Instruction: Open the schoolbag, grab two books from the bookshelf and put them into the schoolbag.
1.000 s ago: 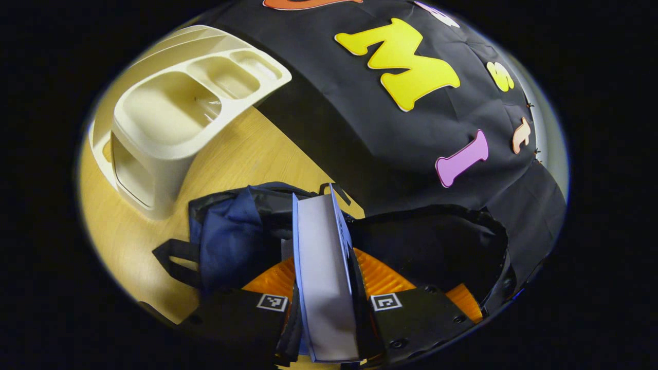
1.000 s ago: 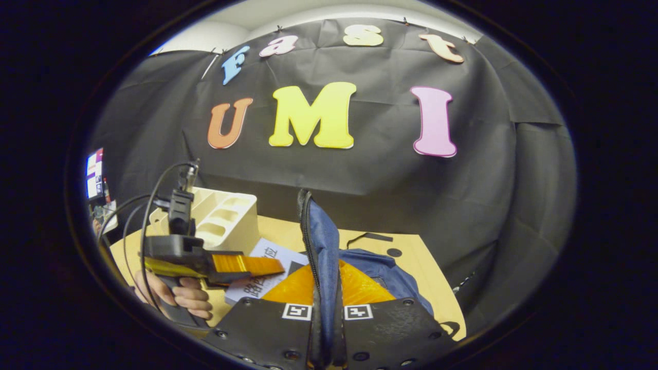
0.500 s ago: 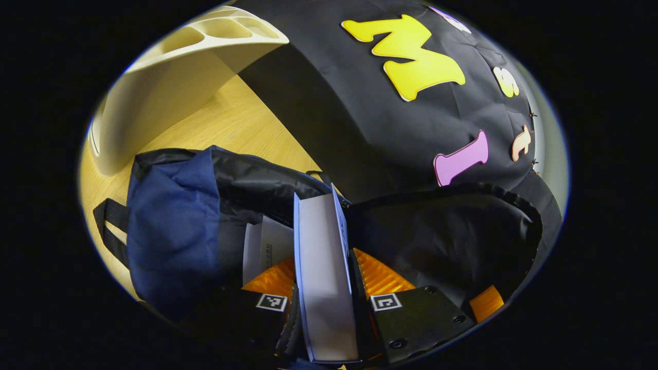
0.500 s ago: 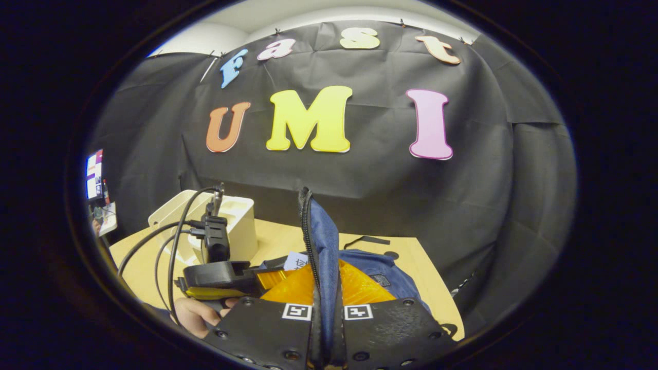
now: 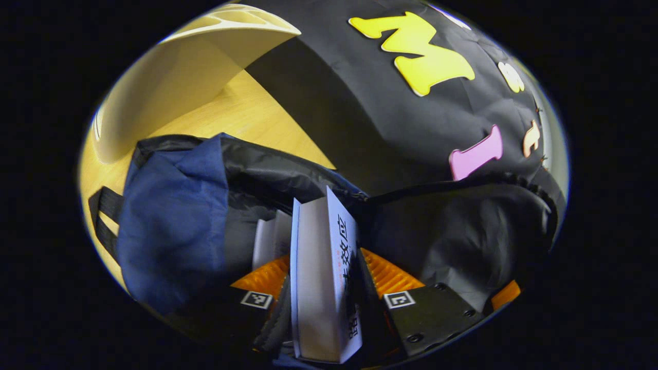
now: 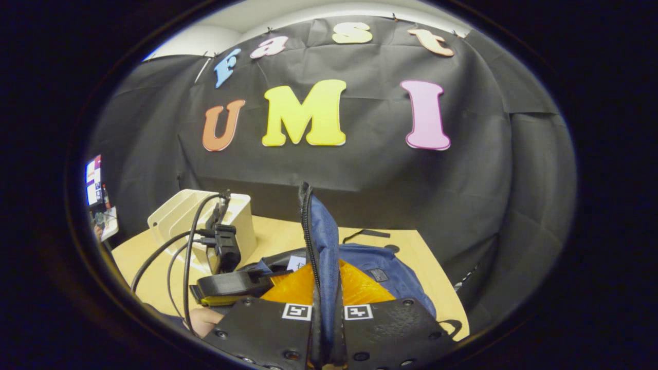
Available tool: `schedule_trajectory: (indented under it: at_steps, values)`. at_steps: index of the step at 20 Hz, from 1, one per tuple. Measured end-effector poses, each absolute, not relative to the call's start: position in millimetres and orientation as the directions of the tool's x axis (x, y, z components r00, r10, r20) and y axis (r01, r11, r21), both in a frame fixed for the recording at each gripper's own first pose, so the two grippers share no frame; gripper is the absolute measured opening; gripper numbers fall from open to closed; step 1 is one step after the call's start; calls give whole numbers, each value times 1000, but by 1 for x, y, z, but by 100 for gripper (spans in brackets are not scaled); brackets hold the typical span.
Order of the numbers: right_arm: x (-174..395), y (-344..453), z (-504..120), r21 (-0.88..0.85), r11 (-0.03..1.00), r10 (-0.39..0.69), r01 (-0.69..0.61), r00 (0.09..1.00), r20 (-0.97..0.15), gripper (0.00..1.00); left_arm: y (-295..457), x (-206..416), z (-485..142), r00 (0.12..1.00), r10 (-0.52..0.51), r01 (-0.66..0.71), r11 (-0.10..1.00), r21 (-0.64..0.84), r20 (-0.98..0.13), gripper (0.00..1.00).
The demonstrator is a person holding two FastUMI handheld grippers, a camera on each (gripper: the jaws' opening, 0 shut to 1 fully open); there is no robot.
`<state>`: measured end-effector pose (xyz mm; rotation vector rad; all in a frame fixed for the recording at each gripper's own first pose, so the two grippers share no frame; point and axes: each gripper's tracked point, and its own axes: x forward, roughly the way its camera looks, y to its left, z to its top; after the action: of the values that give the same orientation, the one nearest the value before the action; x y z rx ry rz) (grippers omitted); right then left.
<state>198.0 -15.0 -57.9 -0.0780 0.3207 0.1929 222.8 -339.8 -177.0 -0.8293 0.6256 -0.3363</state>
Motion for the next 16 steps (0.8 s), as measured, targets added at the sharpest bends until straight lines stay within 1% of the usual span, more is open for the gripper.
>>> schedule_trajectory:
  at_steps: [1, 2, 3, 7, 8, 9, 10, 11, 13, 15, 16]
  values:
    - [198, -18, -58, -44, 981, 166, -190, 931, -325, 9, -338, 223, -177, 775, -496, 53, 669, -742, -392, 66]
    - [199, -21, -59, -40, 982, 160, -183, 931, -327, 8, -334, 224, -179, 774, -488, 61, 692, -719, -404, 73]
    - [198, -21, -61, -40, 983, 153, -177, 931, -332, 8, -333, 226, -178, 771, -482, 64, 709, -703, -416, 76]
    - [196, -23, -66, -29, 986, 145, -166, 926, -348, 8, -324, 221, -178, 754, -470, 56, 742, -668, -459, 80]
    - [197, -22, -68, -27, 986, 147, -167, 925, -350, 8, -317, 218, -180, 762, -435, 41, 773, -634, -480, 81]
    - [197, -20, -74, -26, 985, 150, -171, 921, -359, 8, -305, 217, -183, 782, -374, 18, 813, -582, -498, 82]
    - [198, -21, -80, -33, 986, 138, -161, 918, -372, 8, -306, 219, -178, 793, -377, 48, 821, -568, -478, 87]
    - [198, -23, -82, -32, 988, 129, -152, 918, -374, 8, -306, 217, -172, 801, -380, 73, 829, -554, -463, 90]
    - [196, -20, -84, -14, 989, 132, -148, 918, -374, 8, -299, 214, -166, 808, -374, 86, 840, -536, -455, 90]
    - [195, -21, -83, -20, 991, 119, -136, 921, -371, 8, -294, 207, -158, 801, -408, 111, 820, -561, -439, 93]
    - [195, -20, -82, -23, 991, 116, -134, 923, -367, 8, -291, 204, -155, 796, -424, 128, 815, -565, -431, 93]
